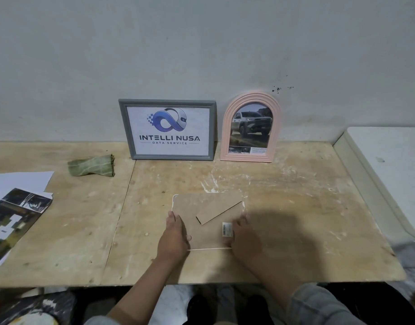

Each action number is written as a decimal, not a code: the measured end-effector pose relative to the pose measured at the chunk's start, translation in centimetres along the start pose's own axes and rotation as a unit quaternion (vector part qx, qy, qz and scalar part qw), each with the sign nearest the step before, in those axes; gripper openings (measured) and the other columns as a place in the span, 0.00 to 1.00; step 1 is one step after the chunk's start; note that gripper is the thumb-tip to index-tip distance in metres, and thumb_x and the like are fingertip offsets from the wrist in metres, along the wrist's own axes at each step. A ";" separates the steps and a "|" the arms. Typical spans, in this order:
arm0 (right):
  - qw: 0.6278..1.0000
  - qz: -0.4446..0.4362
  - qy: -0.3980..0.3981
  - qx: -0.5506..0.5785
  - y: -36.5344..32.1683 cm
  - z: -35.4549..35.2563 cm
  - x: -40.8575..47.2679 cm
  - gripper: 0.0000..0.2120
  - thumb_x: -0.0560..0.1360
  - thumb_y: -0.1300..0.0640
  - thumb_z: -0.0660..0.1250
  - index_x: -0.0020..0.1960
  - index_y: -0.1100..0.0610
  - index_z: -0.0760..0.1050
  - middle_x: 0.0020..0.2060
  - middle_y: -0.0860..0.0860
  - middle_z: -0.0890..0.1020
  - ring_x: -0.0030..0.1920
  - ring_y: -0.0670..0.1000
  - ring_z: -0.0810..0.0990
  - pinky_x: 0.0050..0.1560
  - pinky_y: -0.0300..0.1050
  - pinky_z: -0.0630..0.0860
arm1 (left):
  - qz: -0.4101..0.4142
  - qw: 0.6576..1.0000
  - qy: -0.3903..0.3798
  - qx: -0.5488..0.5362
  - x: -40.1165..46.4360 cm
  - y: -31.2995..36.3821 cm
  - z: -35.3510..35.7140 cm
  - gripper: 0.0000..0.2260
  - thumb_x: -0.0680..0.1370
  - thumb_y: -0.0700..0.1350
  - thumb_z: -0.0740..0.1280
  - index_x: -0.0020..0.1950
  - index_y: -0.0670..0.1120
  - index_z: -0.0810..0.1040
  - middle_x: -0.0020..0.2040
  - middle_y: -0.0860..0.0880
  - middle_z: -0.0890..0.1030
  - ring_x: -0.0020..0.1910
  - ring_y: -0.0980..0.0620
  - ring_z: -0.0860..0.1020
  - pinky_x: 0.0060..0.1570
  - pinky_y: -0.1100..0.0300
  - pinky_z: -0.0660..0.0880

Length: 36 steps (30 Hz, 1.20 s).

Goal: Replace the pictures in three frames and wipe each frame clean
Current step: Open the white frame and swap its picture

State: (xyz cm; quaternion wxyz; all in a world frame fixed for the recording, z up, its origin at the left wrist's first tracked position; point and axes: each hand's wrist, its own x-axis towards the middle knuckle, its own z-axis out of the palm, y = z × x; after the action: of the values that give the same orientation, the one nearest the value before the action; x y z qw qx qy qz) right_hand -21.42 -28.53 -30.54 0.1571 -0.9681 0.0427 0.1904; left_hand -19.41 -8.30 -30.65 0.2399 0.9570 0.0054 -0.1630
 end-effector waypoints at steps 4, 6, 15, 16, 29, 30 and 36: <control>0.987 -0.018 -0.073 -0.143 0.1 -1.6 0.5 0.33 0.76 0.47 0.63 0.74 0.61 0.56 0.74 0.61 0.56 0.74 0.59 0.54 0.70 0.51 0.58 | 0.015 0.998 -0.042 0.055 0.2 -0.3 -0.3 0.32 0.79 0.44 0.60 0.77 0.38 0.46 0.78 0.38 0.39 0.77 0.42 0.42 0.66 0.56 0.65; 0.969 -0.059 -0.101 -0.218 0.4 -3.0 0.9 0.32 0.75 0.49 0.65 0.73 0.62 0.59 0.71 0.61 0.63 0.74 0.58 0.56 0.71 0.52 0.56 | 0.026 0.991 -0.074 0.108 0.6 -0.5 -0.8 0.34 0.79 0.46 0.61 0.77 0.37 0.45 0.77 0.37 0.39 0.77 0.41 0.41 0.70 0.55 0.61; 0.980 -0.061 0.021 -0.186 0.1 -4.3 1.3 0.38 0.56 0.57 0.79 0.63 0.64 0.71 0.59 0.60 0.74 0.59 0.60 0.74 0.59 0.49 0.70 | 0.094 0.973 -0.105 0.184 4.3 0.1 -4.1 0.33 0.68 0.51 0.74 0.67 0.38 0.68 0.77 0.40 0.54 0.77 0.42 0.54 0.71 0.50 0.61; 0.981 -0.060 0.044 -0.178 -0.1 -4.4 1.6 0.43 0.50 0.57 0.81 0.62 0.66 0.72 0.59 0.62 0.75 0.58 0.62 0.76 0.57 0.49 0.74 | 0.087 0.975 -0.117 0.167 4.6 0.0 -4.1 0.40 0.68 0.51 0.76 0.72 0.37 0.61 0.78 0.41 0.47 0.78 0.43 0.50 0.73 0.50 0.59; 0.898 -0.110 -0.161 -0.395 -1.6 -5.7 5.7 0.44 0.66 0.48 0.74 0.72 0.67 0.59 0.72 0.67 0.58 0.72 0.66 0.55 0.72 0.62 0.54 | 0.115 0.948 -0.194 0.223 6.4 0.0 -4.7 0.50 0.69 0.52 0.74 0.76 0.34 0.45 0.77 0.36 0.43 0.77 0.43 0.43 0.75 0.51 0.54; 0.885 -0.128 -0.154 -0.420 -1.9 -5.9 6.0 0.32 0.70 0.52 0.71 0.69 0.64 0.65 0.68 0.65 0.65 0.69 0.66 0.61 0.69 0.62 0.59 | 0.116 0.947 -0.196 0.229 6.4 0.1 -4.7 0.50 0.70 0.52 0.74 0.76 0.33 0.44 0.77 0.35 0.42 0.77 0.43 0.42 0.74 0.50 0.54; 0.863 -0.166 -0.137 -0.457 -3.6 -6.4 5.8 0.17 0.66 0.72 0.57 0.54 0.67 0.73 0.50 0.63 0.76 0.55 0.62 0.76 0.55 0.57 0.72 | 0.152 0.918 -0.209 0.301 6.3 0.5 -4.3 0.49 0.72 0.51 0.72 0.75 0.31 0.42 0.75 0.31 0.40 0.76 0.35 0.42 0.74 0.47 0.55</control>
State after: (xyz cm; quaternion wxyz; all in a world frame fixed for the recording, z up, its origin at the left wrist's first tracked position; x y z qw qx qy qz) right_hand -13.25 -27.24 -26.14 -0.2691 -0.8886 -0.2319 0.2901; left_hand -12.06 -7.21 -28.87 -0.0420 0.9175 -0.2393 -0.3149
